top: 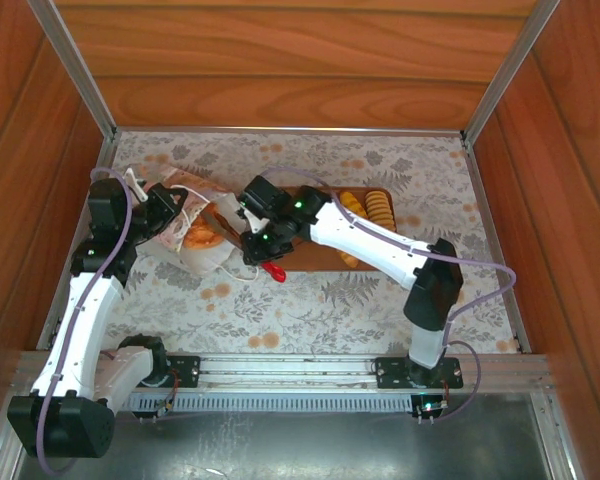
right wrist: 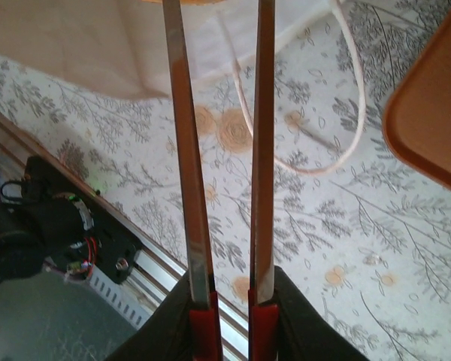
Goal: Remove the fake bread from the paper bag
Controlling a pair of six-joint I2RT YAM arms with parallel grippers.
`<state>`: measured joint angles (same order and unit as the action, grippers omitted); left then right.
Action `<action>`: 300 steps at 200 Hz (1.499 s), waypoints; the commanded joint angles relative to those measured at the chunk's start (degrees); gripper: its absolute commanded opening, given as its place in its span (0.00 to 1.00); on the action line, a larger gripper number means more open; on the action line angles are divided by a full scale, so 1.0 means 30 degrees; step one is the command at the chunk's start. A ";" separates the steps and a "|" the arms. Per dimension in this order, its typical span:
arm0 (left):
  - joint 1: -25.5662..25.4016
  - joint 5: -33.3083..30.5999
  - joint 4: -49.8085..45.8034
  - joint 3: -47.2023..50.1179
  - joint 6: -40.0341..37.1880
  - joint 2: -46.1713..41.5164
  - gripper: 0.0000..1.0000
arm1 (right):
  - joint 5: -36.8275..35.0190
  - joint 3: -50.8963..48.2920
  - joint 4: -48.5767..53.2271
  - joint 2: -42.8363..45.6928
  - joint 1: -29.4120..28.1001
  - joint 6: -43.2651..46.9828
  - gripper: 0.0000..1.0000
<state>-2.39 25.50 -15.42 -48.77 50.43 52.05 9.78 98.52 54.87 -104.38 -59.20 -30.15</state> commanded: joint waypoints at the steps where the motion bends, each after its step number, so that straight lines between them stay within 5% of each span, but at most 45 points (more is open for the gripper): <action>1: -0.0109 -0.0648 0.0099 -0.0030 -0.0123 -0.0238 0.00 | -0.0038 -0.1167 0.0991 0.2155 0.0078 0.1158 0.21; 105: -0.0103 -0.2605 -0.1077 -0.0735 -0.0661 -0.0241 0.00 | -0.4155 -0.6198 0.6438 0.9717 0.0978 0.4892 0.23; 169: -0.0095 -0.3865 -0.2322 -0.1104 -0.1365 -0.1042 0.00 | -0.5998 -0.5343 0.6893 0.6993 0.4019 0.8661 0.22; 245: -0.0086 -0.4139 -0.2507 -0.1100 -0.1663 -0.1095 0.00 | -0.5703 -0.3109 0.5164 0.3688 0.4139 1.0958 0.21; 300: -0.0058 -0.4045 -0.2508 -0.1263 -0.1870 -0.1118 0.00 | -0.8428 -0.1306 0.4860 0.0458 0.4990 1.0710 0.22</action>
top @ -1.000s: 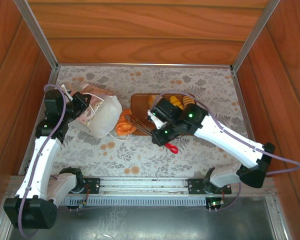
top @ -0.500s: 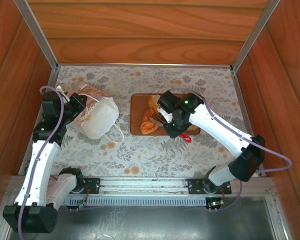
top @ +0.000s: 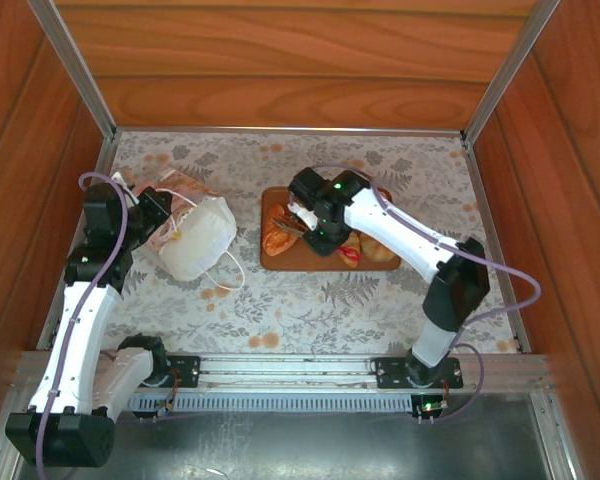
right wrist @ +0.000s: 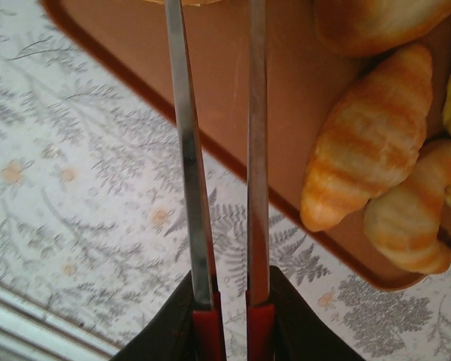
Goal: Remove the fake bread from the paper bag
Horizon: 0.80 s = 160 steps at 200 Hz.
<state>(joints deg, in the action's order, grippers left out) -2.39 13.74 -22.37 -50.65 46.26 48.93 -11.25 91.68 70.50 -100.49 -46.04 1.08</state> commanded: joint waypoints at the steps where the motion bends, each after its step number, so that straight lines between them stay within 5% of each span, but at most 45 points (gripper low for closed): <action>1: -0.0070 -0.0126 -0.0190 -0.0650 -0.0493 -0.0077 0.00 | -0.1457 0.1013 -0.0367 -0.0884 0.0637 0.0291 0.22; 160: -0.0074 0.0079 -0.0190 -0.0356 0.0019 -0.0225 0.00 | -0.0413 0.2048 -0.1064 -0.2737 0.1543 0.0227 0.30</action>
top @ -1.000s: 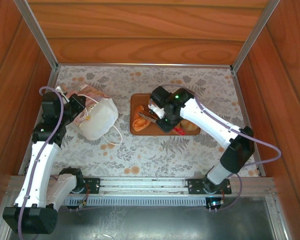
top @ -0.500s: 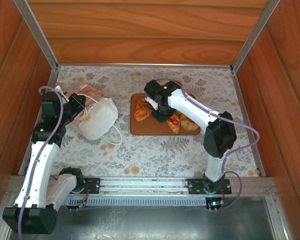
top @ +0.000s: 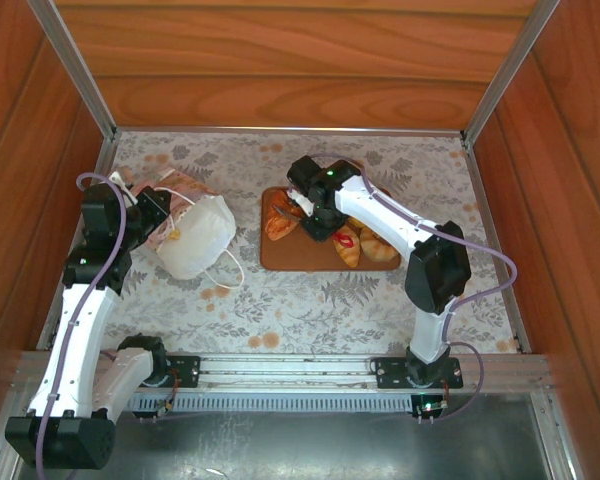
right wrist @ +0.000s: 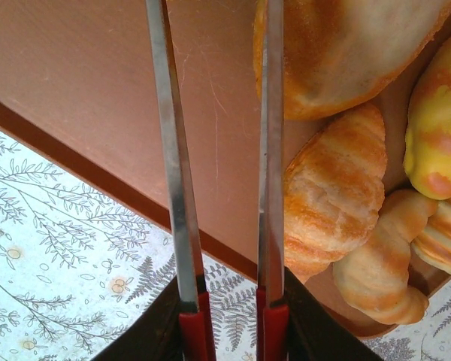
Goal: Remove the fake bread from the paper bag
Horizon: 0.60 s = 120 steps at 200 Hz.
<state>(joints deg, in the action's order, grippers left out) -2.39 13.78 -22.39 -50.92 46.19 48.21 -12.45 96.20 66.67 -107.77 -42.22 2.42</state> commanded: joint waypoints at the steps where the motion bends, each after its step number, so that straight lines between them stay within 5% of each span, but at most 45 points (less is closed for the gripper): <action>1: -0.0063 0.0064 -0.0182 -0.0276 0.0041 0.0015 0.00 | 0.0003 0.0540 0.0199 -0.0314 0.0271 -0.0233 0.30; 120: -0.0062 0.0178 -0.0167 -0.0319 0.0243 0.0103 0.00 | 0.1826 0.0370 -0.0859 0.0010 0.0956 -0.0812 0.35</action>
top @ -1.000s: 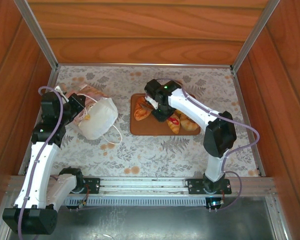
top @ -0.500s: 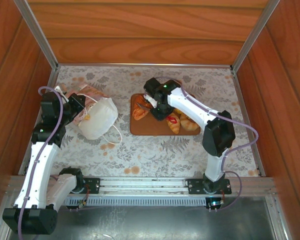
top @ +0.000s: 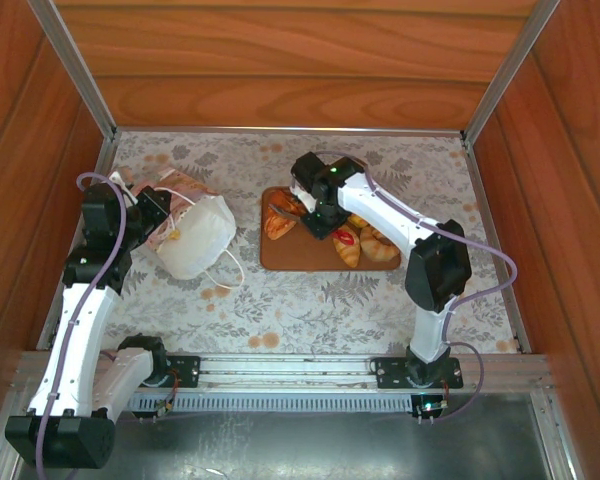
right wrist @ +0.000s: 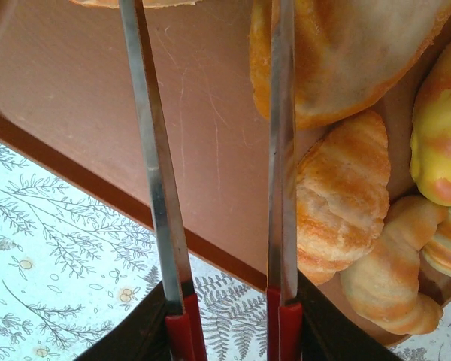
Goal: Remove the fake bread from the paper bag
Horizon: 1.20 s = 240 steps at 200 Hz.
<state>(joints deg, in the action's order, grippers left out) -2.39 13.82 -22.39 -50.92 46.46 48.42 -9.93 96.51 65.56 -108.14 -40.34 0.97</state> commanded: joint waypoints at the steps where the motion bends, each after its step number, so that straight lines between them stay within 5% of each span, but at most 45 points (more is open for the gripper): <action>1: -0.0057 0.0165 -0.0175 -0.0316 0.0157 0.0031 0.00 | 0.1022 0.0250 -0.0506 0.0131 0.0339 -0.0357 0.35; 152: -0.0066 0.0270 -0.0095 -0.0476 0.0247 0.0411 0.00 | 0.1616 0.0408 -0.0293 0.1211 0.0895 -0.1407 0.42; 240: -0.0060 0.0314 -0.0067 -0.0535 0.0339 0.0416 0.00 | 0.3034 -0.1254 0.0032 0.0739 0.0931 -0.2467 0.38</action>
<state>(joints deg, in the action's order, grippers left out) -2.39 14.24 -22.37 -50.94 47.09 49.56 -3.01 94.70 63.99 -105.82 -38.11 -4.08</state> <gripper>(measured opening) 0.049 0.377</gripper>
